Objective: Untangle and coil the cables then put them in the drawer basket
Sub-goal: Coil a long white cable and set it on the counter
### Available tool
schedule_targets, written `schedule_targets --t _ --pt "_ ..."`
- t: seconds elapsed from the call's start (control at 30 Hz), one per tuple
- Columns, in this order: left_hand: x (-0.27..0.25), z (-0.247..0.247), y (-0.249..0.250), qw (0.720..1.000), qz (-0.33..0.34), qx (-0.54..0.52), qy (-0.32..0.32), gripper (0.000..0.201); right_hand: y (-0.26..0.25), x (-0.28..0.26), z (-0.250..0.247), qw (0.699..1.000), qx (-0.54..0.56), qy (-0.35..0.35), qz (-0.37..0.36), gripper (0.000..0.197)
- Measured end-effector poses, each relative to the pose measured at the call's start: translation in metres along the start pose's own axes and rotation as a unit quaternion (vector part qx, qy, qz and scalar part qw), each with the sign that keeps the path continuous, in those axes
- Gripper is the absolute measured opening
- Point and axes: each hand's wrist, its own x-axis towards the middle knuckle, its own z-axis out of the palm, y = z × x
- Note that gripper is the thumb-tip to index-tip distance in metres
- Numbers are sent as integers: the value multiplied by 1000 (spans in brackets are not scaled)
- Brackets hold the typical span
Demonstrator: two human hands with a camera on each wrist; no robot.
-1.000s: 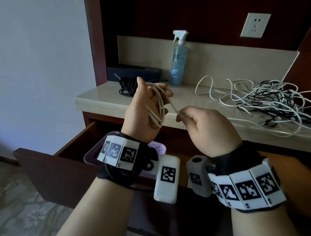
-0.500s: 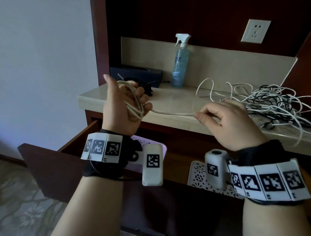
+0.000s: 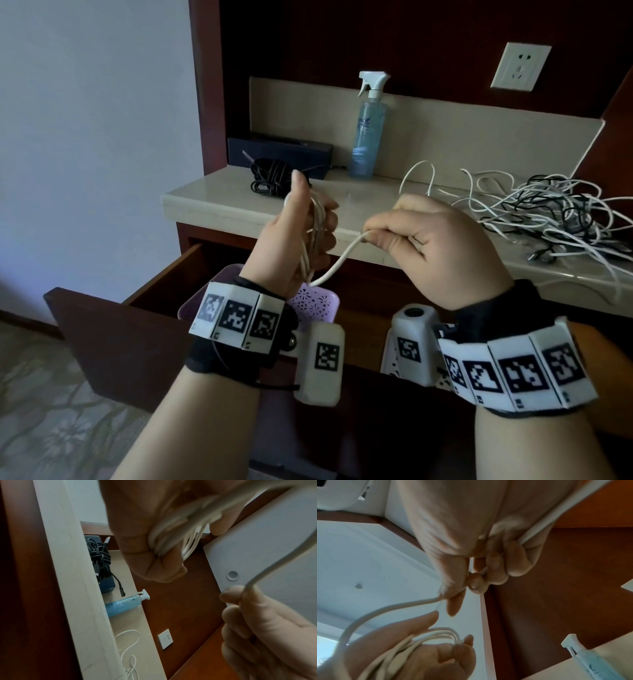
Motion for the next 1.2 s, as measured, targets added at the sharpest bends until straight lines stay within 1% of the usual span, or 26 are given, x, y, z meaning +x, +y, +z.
schedule_targets --t 0.03,0.1,0.17,0.23,0.3,0.33,0.47,0.57,0.6,0.63,0.7,0.73,0.8,0.87,0.97,1.03,1.1,1.13,1.2 --pt "0 0 -2 1000 -14 16 -11 69 1 1 1 1000 -5 9 7 32" --pt "-1 2 -6 998 -36 35 -45 65 1 1 2 999 -8 20 31 33" --pt "-3 5 -8 995 -49 5 -90 63 2 -1 4 998 -8 28 61 27" --pt "-2 4 -9 994 -52 -24 -93 64 5 -2 5 996 -11 39 85 24" --pt "0 3 -10 994 -58 -34 -81 64 6 -2 5 994 -16 46 97 23" --pt "1 2 -11 994 -60 -33 -85 64 6 -2 5 994 -19 46 99 22" --pt "3 6 -14 984 -78 38 -158 69 2 7 8 992 -16 47 113 15" --pt "3 7 -15 975 -89 54 -196 76 2 16 7 991 -13 43 127 21" --pt "2 5 -15 975 -86 55 -199 71 3 18 6 990 -13 40 131 24" --pt "2 3 -14 975 -84 65 -197 58 4 20 5 991 -13 36 130 26" --pt "1 2 -10 974 -84 103 -182 22 4 25 2 993 -17 23 114 28" --pt "2 2 -9 972 -83 127 -177 18 4 28 2 995 -19 19 99 28" --pt "4 4 -8 967 -85 162 -177 23 2 35 -1 997 -31 14 69 27" --pt "4 7 -8 968 -84 164 -169 27 1 42 -2 998 -49 4 49 27" --pt "9 6 -10 978 -90 142 -124 37 3 47 -2 998 -48 -6 42 24" --pt "10 6 -9 980 -105 129 -105 43 8 49 -1 998 -31 -13 45 16" --pt "10 8 -6 983 -97 103 -115 35 14 48 -1 998 -6 -18 62 7" --pt "9 8 -3 985 -90 81 -120 32 17 47 -2 997 -1 -26 77 9" --pt "8 6 2 988 -73 25 -136 30 25 40 -4 993 -12 -48 107 17"
